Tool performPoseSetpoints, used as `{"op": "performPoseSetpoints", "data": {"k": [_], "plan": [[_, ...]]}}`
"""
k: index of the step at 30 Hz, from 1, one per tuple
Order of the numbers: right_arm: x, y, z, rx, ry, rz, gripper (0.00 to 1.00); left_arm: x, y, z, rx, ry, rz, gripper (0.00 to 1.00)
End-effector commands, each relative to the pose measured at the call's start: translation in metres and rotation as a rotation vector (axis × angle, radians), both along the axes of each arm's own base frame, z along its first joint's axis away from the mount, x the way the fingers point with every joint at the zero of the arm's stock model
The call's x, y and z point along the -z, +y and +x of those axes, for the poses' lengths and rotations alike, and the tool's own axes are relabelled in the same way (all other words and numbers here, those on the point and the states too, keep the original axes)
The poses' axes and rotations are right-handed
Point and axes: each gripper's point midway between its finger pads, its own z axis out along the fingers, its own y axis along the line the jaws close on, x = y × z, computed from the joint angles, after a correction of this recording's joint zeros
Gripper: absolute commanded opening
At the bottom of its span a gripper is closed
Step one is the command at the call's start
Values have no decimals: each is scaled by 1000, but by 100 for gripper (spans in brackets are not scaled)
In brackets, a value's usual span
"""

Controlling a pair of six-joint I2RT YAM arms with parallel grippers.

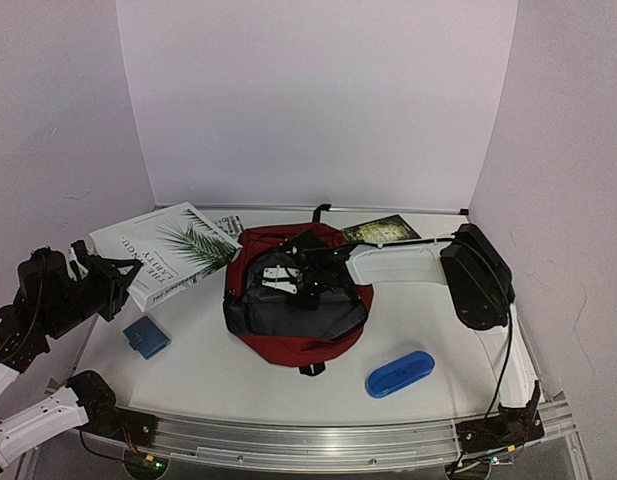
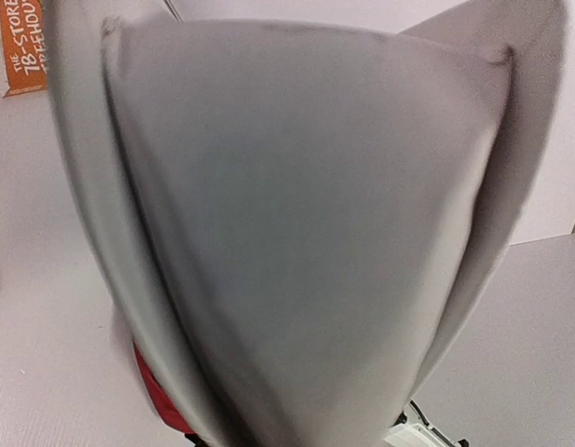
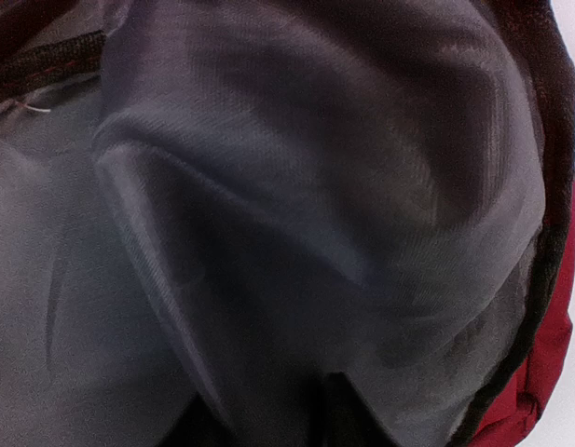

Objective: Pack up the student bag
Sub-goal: Place the book in the student bag.

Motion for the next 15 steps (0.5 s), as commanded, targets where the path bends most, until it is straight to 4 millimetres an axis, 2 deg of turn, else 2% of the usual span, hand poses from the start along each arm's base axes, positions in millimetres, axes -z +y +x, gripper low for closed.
{"op": "performPoseSetpoints", "data": {"k": [1, 3, 8, 11, 15], "plan": [[-27, 20, 34, 112, -84, 94, 12, -12, 3, -2, -10, -26, -16, 0], [-38, 28, 42, 153, -83, 150, 0, -10, 5, -3, -12, -26, -17, 0], [-64, 51, 65, 279, -64, 307, 0, 0, 1, -4, 5, -10, -30, 0], [-87, 59, 79, 341, -40, 400, 0, 1, -13, -3, 72, -23, -38, 0], [-121, 58, 92, 405, -6, 514, 0, 3, -36, -3, 180, -33, -43, 0]]}}
